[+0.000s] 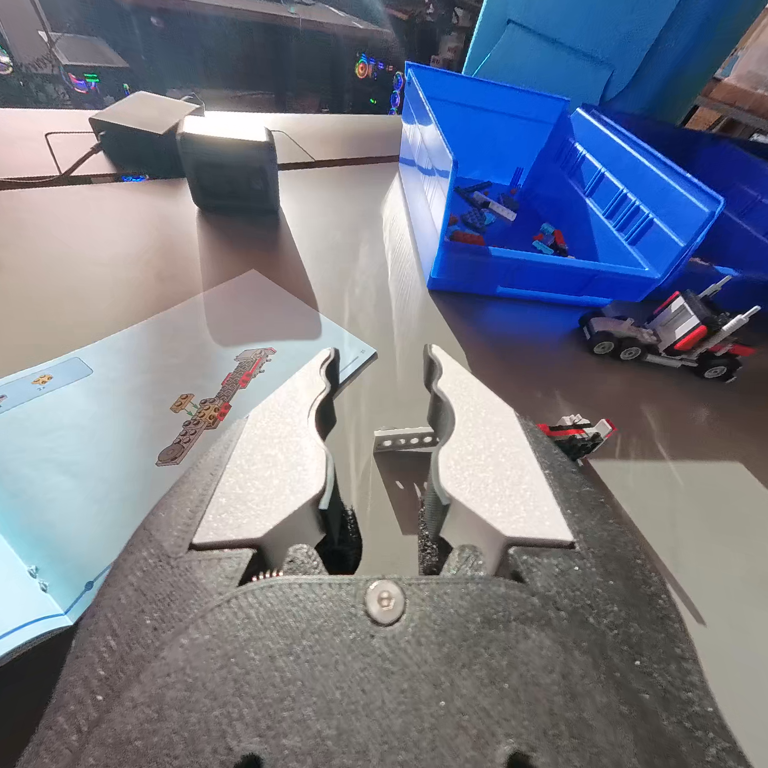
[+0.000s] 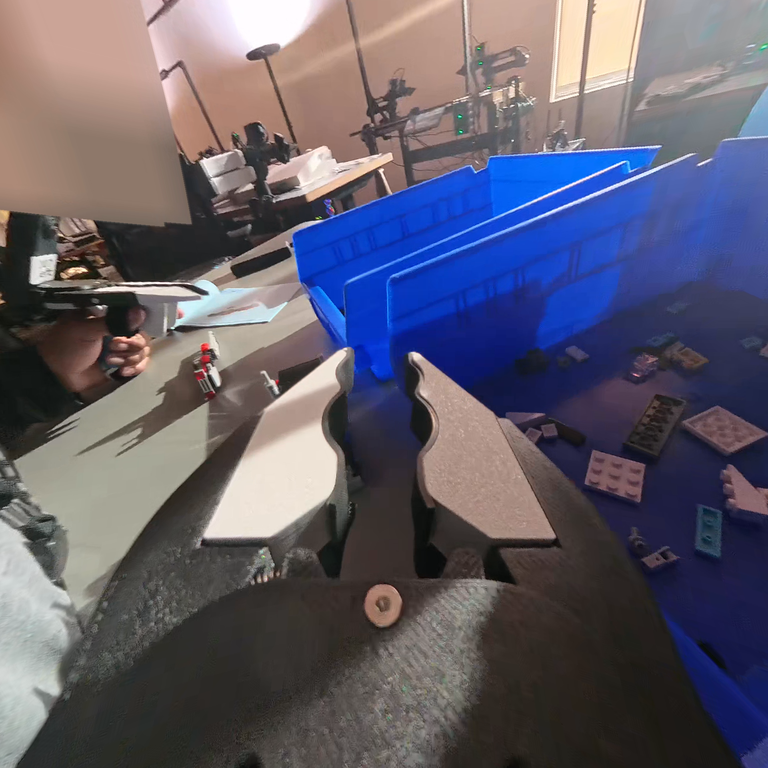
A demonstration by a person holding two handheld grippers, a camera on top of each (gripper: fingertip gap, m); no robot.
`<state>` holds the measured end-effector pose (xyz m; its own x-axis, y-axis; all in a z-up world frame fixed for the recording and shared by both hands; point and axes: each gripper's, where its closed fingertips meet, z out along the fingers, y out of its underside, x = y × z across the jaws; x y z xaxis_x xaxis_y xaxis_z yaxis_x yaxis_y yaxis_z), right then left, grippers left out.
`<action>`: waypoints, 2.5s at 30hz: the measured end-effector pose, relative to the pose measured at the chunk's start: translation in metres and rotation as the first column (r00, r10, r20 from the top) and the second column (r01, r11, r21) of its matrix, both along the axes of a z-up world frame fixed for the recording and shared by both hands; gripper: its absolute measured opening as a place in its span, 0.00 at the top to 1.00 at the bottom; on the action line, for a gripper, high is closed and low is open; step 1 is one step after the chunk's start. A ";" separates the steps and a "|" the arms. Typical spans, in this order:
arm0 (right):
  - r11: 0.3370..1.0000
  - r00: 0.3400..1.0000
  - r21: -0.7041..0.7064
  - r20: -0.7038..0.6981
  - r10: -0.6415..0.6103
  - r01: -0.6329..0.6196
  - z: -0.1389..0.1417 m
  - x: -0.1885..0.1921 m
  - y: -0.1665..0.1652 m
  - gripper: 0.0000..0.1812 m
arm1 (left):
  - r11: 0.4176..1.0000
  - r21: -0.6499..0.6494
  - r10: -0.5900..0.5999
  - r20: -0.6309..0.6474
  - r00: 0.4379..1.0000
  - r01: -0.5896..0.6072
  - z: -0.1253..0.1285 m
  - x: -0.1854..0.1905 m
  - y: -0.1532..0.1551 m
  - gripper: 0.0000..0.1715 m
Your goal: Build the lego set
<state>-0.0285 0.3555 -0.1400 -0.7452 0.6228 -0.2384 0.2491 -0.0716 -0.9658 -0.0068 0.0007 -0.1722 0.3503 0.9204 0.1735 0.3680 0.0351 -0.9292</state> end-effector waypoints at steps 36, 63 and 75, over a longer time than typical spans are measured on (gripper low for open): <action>0.957 0.981 -0.233 -0.047 -0.191 0.175 0.029 0.046 0.060 0.85 | 0.825 -0.071 -0.564 -0.047 0.825 0.560 0.146 -0.040 0.273 0.69; 0.820 0.861 -0.264 0.210 -0.464 0.507 -0.022 0.026 0.180 0.86 | 0.739 -0.276 -0.420 0.523 0.742 0.614 -0.038 -0.236 0.538 0.67; 0.822 0.853 -0.232 0.187 -0.486 0.520 -0.023 0.026 0.178 0.87 | 0.724 -0.325 -0.403 0.516 0.756 0.609 -0.042 -0.244 0.528 0.70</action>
